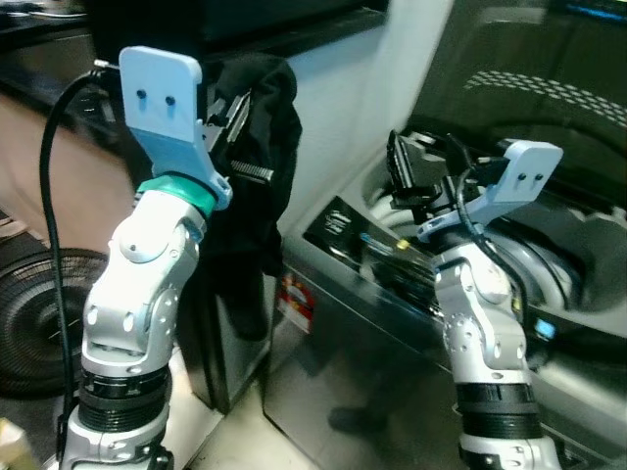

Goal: Clothes washing

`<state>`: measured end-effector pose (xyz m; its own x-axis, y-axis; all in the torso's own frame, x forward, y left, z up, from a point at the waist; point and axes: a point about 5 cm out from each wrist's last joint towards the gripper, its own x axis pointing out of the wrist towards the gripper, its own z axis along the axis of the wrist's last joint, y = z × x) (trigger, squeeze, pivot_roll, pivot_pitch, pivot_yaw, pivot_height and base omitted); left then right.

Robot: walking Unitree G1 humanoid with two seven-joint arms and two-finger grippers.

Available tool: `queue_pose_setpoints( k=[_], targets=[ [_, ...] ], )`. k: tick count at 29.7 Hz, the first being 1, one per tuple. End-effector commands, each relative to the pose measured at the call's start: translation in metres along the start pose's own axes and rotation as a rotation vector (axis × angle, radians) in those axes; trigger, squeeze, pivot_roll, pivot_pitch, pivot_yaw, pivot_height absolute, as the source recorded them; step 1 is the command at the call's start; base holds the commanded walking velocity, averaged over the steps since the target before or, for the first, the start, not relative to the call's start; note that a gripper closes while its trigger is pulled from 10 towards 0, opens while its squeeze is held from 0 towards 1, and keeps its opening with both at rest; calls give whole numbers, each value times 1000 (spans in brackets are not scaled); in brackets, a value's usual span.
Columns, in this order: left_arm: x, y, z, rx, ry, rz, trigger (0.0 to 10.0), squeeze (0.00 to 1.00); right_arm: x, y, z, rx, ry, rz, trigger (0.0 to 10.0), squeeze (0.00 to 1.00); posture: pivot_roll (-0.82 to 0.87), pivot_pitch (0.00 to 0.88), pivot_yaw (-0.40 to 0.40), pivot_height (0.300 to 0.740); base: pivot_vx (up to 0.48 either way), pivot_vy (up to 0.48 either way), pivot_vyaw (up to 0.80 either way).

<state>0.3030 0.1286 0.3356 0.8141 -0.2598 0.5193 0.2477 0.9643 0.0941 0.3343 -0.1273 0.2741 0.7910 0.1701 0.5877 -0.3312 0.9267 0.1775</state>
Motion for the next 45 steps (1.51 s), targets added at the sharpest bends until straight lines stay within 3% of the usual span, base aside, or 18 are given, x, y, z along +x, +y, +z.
queue_pose_setpoints(
  k=[1,38,45],
  targets=[
    [0,-3,1,11,-10,-9,10000,0,0,-5,4,0,-13,-18,10000,0,63,32,-24,740,0,0,-800],
    [-1,0,-2,16,5,22,10000,0,1,-9,4,16,-15,-54,10000,0,66,35,-26,740,0,0,-800],
    [-1,1,-3,11,6,29,10000,0,1,-8,2,2,-11,-46,10000,0,65,29,-28,740,0,476,0]
  ],
)
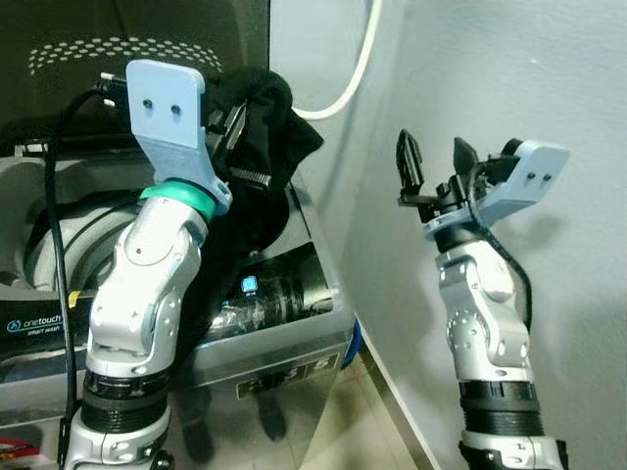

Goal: Clothes washing

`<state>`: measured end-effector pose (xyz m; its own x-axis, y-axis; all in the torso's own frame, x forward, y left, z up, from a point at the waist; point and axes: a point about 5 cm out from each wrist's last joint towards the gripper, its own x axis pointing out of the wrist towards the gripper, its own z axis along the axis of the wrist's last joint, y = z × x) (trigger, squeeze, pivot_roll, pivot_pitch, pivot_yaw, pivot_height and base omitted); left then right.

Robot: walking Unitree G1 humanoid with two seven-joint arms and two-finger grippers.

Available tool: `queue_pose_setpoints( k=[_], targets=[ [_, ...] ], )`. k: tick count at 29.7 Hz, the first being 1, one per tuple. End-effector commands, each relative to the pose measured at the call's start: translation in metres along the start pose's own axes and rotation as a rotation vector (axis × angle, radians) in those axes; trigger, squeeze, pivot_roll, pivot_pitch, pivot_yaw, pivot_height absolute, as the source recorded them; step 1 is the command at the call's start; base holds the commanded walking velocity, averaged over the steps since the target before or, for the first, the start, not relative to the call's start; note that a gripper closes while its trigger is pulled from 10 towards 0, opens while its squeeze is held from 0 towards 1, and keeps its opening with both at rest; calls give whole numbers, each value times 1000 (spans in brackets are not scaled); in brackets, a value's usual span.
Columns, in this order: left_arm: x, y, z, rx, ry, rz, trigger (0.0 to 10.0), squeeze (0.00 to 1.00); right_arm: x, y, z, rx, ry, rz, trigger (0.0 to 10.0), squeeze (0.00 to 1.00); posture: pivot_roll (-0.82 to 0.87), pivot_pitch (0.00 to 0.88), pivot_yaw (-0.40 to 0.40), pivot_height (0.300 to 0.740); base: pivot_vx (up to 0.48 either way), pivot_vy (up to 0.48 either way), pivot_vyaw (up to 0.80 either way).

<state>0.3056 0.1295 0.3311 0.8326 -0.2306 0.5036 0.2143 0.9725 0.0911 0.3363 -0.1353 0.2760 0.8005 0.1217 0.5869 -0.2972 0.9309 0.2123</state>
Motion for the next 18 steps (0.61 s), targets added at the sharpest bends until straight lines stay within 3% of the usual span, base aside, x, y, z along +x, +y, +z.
queue_pose_setpoints(
  k=[1,3,18],
  targets=[
    [0,0,2,-5,-16,-2,10000,0,-1,0,-1,-6,0,2,10000,0,65,29,-28,740,0,472,0],
    [0,0,2,-4,-17,-2,10000,0,0,0,-1,-7,1,8,10000,0,63,27,-28,740,0,480,0],
    [1,1,-1,37,-23,9,10000,0,-1,10,-6,-9,25,86,10000,0,64,26,-25,740,0,0,0]
  ],
)
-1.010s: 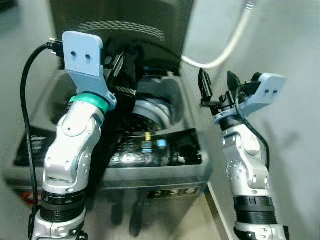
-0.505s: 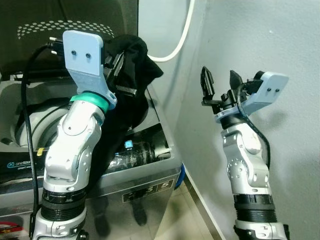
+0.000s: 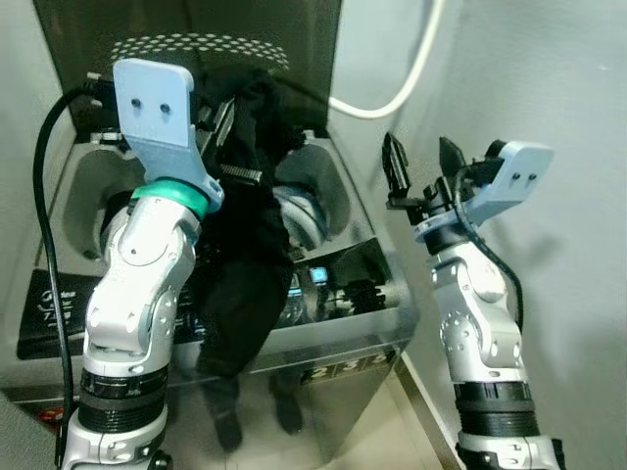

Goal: Clothes washing

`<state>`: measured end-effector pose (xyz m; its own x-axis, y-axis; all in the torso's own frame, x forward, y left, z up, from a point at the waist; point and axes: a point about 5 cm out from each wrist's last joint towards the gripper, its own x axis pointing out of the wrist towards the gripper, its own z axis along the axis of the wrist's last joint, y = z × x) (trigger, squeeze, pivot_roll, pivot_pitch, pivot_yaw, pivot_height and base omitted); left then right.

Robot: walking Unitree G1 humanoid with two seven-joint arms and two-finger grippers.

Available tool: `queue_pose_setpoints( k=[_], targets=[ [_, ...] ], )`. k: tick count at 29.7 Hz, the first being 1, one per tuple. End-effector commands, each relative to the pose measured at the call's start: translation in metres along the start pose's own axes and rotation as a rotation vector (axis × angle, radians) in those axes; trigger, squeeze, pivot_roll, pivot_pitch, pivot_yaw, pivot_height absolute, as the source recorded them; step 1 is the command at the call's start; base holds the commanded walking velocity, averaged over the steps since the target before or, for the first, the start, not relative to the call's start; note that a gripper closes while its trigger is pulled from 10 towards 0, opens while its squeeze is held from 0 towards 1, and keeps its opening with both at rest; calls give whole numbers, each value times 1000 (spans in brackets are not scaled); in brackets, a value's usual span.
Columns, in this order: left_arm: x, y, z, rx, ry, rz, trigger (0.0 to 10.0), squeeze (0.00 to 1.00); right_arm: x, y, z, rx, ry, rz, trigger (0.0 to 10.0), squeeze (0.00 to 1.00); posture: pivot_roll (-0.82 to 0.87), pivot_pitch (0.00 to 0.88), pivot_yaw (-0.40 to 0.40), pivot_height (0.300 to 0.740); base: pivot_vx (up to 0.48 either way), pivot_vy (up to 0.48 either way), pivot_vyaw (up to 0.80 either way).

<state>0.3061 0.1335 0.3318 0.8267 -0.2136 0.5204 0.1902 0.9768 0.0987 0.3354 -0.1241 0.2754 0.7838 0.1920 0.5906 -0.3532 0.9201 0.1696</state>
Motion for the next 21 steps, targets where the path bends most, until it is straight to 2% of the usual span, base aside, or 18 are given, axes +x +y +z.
queue_pose_setpoints(
  k=[1,3,4,6,7,9,10,12,13,15,17,19,21],
  targets=[
    [1,-3,-1,18,-5,-8,10000,0,-2,0,-3,-8,13,15,10000,0,64,26,-25,740,0,0,0],
    [7,6,-3,90,-5,32,10000,0,1,11,-5,-37,21,98,10000,0,65,35,-27,740,0,0,0],
    [7,6,-3,90,-5,32,10000,0,1,11,-5,-37,21,98,10000,0,65,35,-27,740,0,0,0],
    [23,32,-3,248,-1,157,10000,0,12,24,-2,-71,2,188,10000,0,64,51,-29,740,0,0,0],
    [32,49,-5,291,24,240,10000,0,22,31,0,-89,-17,218,10000,0,61,55,-30,740,0,0,0],
    [32,49,-5,291,24,240,10000,0,22,31,0,-89,-17,218,10000,0,61,55,-30,740,0,0,0],
    [37,59,-7,310,43,291,10000,0,29,35,2,-99,-30,234,10000,0,61,55,-30,740,0,0,0],
    [46,83,-16,290,118,364,10000,0,42,35,9,-118,-74,200,10000,0,66,69,-37,740,0,0,0],
    [46,83,-16,290,118,364,10000,0,42,35,9,-118,-74,200,10000,0,66,69,-37,740,0,0,0],
    [52,94,-29,282,192,302,10000,0,46,32,14,-130,-103,164,10000,0,79,84,-46,740,0,0,0],
    [54,94,-45,269,282,163,10000,0,44,28,17,-163,-121,144,10000,0,79,84,-46,740,0,0,0],
    [54,93,-49,265,300,133,10000,0,44,27,17,-172,-124,142,10000,0,79,84,-46,740,0,0,0],
    [51,91,-58,230,366,58,10000,0,39,24,16,-178,-114,135,10000,0,73,102,-37,740,0,0,0]
  ],
)
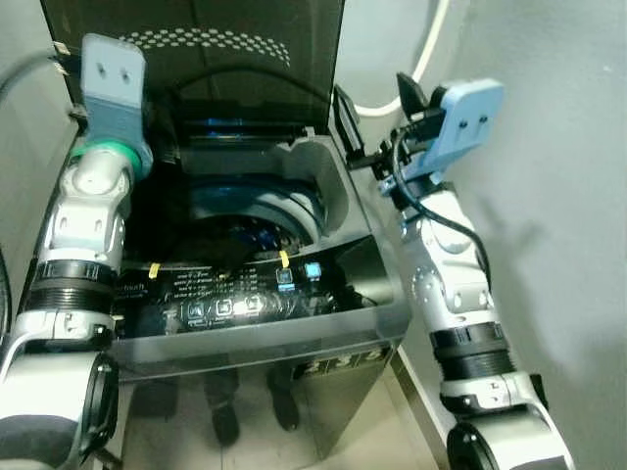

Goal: Clothes washing

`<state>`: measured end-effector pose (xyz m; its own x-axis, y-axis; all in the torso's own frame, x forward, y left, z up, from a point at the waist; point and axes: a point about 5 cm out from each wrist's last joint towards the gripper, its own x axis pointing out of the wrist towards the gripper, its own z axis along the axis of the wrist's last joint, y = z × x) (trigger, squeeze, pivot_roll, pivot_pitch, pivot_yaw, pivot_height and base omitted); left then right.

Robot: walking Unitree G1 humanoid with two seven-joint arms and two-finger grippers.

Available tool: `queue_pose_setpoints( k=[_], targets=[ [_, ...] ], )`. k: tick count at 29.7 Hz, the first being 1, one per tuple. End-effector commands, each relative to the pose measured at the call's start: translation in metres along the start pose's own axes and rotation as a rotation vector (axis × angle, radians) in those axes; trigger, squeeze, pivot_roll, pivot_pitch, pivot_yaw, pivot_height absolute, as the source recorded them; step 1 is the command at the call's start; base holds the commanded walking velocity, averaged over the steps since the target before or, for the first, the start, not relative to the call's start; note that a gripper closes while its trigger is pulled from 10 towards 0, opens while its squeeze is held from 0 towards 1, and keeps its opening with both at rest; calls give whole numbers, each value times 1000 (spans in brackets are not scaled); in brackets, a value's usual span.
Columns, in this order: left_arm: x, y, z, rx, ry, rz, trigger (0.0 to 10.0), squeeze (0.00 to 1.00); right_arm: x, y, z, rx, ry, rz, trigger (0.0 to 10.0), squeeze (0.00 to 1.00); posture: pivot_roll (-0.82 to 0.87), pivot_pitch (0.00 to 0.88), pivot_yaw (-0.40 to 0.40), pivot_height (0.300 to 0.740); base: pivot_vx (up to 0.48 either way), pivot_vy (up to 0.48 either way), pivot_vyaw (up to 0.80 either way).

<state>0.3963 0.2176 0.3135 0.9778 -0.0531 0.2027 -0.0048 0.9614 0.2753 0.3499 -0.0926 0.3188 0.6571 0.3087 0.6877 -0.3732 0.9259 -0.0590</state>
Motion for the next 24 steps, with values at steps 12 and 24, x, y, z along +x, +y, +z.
queue_pose_setpoints(
  k=[12,24],
  targets=[
    [-20,-40,27,-127,-94,-390,10000,1000,-29,-16,-18,-24,120,92,10000,0,79,106,-19,740,0,0,0],
    [-75,-46,37,16,-192,-466,10000,0,-48,-33,18,62,265,592,10000,0,97,86,-36,740,0,0,0]
  ],
)
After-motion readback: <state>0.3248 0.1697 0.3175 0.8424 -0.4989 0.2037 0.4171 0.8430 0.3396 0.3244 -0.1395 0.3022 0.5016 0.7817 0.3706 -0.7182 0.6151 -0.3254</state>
